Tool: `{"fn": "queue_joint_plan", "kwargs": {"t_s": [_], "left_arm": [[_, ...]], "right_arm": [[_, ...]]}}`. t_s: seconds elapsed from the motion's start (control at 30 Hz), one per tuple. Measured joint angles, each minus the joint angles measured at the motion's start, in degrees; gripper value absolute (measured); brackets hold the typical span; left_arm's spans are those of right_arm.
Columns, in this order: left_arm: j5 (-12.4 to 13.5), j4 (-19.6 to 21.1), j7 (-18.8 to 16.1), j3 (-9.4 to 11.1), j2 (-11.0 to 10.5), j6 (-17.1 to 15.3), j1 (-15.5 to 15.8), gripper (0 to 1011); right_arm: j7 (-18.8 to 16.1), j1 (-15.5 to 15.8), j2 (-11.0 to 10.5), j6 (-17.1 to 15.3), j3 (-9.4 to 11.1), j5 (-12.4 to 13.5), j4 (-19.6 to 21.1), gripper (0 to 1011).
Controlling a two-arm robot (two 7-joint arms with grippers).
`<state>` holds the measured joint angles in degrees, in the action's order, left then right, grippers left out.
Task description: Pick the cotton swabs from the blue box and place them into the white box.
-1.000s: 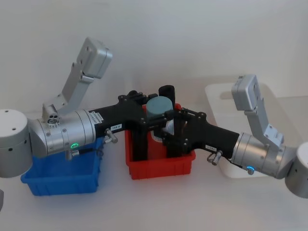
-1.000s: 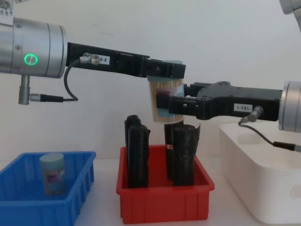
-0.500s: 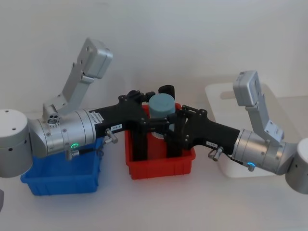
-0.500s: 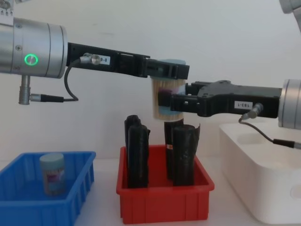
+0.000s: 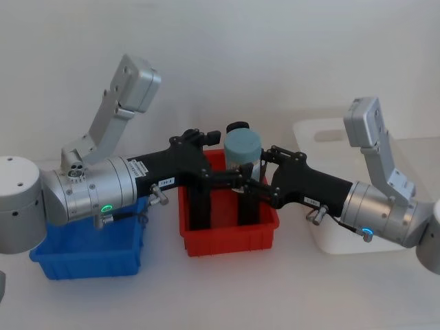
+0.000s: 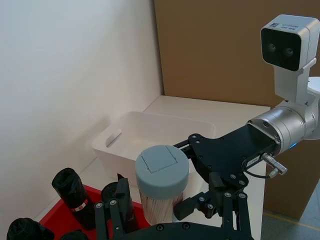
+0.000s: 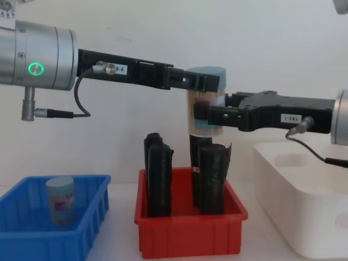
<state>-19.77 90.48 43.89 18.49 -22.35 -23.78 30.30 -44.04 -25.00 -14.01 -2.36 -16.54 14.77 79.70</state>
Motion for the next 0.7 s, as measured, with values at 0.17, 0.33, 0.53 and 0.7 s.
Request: {"fn": "queue_joint_plan", "kwargs": {"t_s": [0.17, 0.33, 0.53, 0.7], "left_arm": [[0.0, 0.0, 0.0, 0.0, 0.0, 0.0, 0.0, 1000], [0.0, 0.0, 0.0, 0.0, 0.0, 0.0, 0.0, 1000], [0.0, 0.0, 0.0, 0.0, 0.0, 0.0, 0.0, 1000], [0.0, 0.0, 0.0, 0.0, 0.0, 0.0, 0.0, 1000]], "right_arm": [[1.6, 0.4, -0.7, 0.0, 0.5, 0.2, 0.2, 636], [3.6, 0.8, -1.5, -0.1, 1.1, 0.2, 0.5, 635], [6.9, 1.5, -2.6, -0.1, 2.1, 0.2, 0.8, 635], [10.2, 2.2, -3.5, -0.4, 2.9, 0.3, 0.9, 635]]}}
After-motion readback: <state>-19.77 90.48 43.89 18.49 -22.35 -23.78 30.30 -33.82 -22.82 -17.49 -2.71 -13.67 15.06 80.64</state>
